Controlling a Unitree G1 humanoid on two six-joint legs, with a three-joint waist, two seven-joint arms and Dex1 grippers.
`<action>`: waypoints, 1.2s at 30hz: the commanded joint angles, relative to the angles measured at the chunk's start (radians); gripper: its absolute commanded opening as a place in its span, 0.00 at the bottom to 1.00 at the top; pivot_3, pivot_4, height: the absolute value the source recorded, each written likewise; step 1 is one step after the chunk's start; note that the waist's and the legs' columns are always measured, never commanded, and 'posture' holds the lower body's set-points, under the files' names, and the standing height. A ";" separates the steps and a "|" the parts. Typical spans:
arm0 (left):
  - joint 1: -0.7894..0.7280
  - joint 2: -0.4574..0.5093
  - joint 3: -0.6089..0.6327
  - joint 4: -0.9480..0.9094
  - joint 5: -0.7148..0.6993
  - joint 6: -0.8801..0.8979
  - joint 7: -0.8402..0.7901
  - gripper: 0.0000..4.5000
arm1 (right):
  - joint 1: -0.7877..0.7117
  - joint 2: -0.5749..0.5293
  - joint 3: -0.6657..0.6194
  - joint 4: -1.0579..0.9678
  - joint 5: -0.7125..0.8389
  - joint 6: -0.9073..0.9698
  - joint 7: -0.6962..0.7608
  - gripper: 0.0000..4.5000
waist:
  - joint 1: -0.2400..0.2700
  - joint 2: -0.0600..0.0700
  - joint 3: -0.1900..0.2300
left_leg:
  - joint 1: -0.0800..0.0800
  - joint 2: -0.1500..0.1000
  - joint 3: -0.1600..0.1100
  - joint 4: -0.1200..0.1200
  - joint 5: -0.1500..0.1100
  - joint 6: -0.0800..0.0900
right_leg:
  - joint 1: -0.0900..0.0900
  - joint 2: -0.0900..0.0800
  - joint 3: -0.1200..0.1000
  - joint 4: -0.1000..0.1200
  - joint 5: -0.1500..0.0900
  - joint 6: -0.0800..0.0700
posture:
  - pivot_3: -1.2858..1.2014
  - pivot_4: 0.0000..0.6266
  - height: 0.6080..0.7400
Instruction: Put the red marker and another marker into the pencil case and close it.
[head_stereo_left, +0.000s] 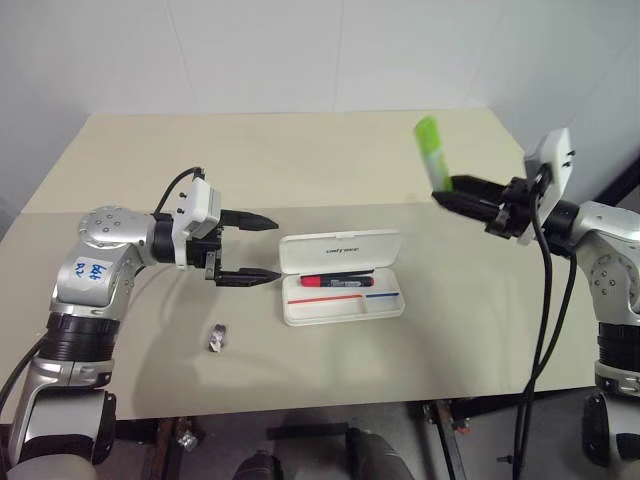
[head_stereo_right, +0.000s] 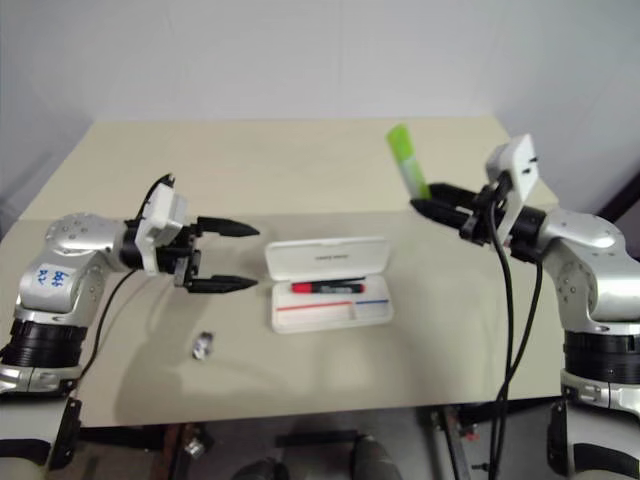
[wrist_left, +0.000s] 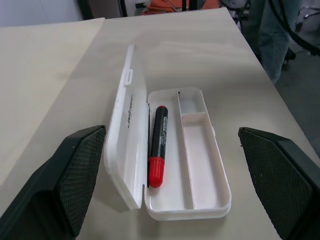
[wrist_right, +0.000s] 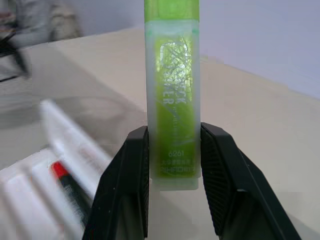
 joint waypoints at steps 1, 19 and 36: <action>0.032 0.051 0.053 -0.062 -0.033 0.025 -0.007 1.00 | -0.051 -0.039 0.064 0.019 -0.033 -0.158 0.186 0.24 | -0.001 0.000 0.000 | 0.000 0.000 0.000 0.000 0.000 0.000 | 0.000 0.000 0.000 0.000 0.000 0.000 | 0.52 0.24 1.00; 0.373 0.199 0.152 -0.203 0.005 -0.041 0.034 1.00 | -0.129 0.062 0.406 -0.059 -0.160 -0.152 0.339 0.24 | 0.005 0.000 0.000 | 0.001 0.001 -0.001 0.012 0.000 -0.001 | 0.000 -0.002 -0.002 0.010 -0.002 -0.004 | 0.52 0.24 1.00; 0.360 0.164 0.085 -0.250 0.001 -0.036 0.108 1.00 | -0.281 0.215 0.609 0.118 -0.538 -0.255 0.222 0.24 | 0.001 0.000 0.000 | 0.001 0.001 -0.002 0.012 0.000 -0.001 | 0.000 -0.002 -0.006 0.015 -0.003 -0.006 | 0.52 0.24 1.00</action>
